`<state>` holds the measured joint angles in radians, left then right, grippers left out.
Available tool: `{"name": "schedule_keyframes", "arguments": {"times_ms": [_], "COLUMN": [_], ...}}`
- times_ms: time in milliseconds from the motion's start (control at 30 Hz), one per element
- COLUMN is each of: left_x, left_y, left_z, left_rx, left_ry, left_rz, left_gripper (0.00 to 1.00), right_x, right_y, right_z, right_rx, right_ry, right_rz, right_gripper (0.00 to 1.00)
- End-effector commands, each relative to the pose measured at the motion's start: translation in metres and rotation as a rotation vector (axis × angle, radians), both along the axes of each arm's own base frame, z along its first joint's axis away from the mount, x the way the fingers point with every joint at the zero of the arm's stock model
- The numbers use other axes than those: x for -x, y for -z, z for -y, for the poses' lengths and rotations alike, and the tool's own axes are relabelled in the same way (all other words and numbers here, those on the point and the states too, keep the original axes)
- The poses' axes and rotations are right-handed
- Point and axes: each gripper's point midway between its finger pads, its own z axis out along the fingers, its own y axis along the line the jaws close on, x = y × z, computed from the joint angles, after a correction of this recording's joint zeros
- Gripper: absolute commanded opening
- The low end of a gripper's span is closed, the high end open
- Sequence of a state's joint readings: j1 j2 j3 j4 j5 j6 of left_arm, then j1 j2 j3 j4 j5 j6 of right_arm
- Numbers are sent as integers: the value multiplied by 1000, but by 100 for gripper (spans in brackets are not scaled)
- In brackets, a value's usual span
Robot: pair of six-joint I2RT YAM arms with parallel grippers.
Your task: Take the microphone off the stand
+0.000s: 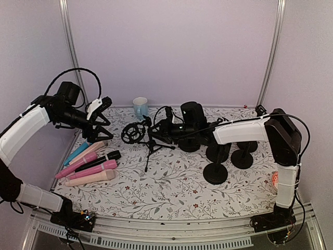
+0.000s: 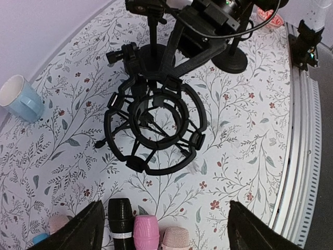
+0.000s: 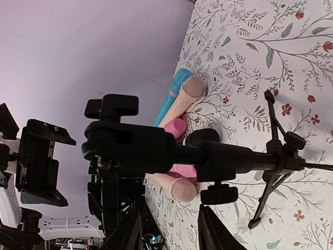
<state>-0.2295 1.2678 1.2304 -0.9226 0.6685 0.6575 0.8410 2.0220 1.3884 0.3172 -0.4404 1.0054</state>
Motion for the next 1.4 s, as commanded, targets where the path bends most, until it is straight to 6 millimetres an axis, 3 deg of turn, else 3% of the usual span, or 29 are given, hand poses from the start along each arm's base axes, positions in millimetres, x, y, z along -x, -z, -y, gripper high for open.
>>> {"name": "schedule_keyframes", "arguments": {"times_ms": [0,300,700,900,1000,1367], "left_x": [7,6,6,6,6,5], "left_y": [3,1,-2,0,1,13], "left_z": [2,2,1,1,2,13], "left_rx": [-4,-3,-8,-8,-3,17], "left_ry": [17,13,11,13,17,35], "left_rz": [-10,-8,3,-2,-9,-50], "left_gripper": [82,82,82,82,82,81], "right_x": [-2,-11,-29,-29,-27,-18], "right_y": [-7,24,26,24,23,16], "right_z": [14,12,2,1,1,1], "right_rx": [29,68,42,32,31,53], "right_ry": [28,33,22,19,14,30], "right_rz": [20,-22,-30,-24,-22,32], "right_gripper": [39,39,31,20,9,4]}}
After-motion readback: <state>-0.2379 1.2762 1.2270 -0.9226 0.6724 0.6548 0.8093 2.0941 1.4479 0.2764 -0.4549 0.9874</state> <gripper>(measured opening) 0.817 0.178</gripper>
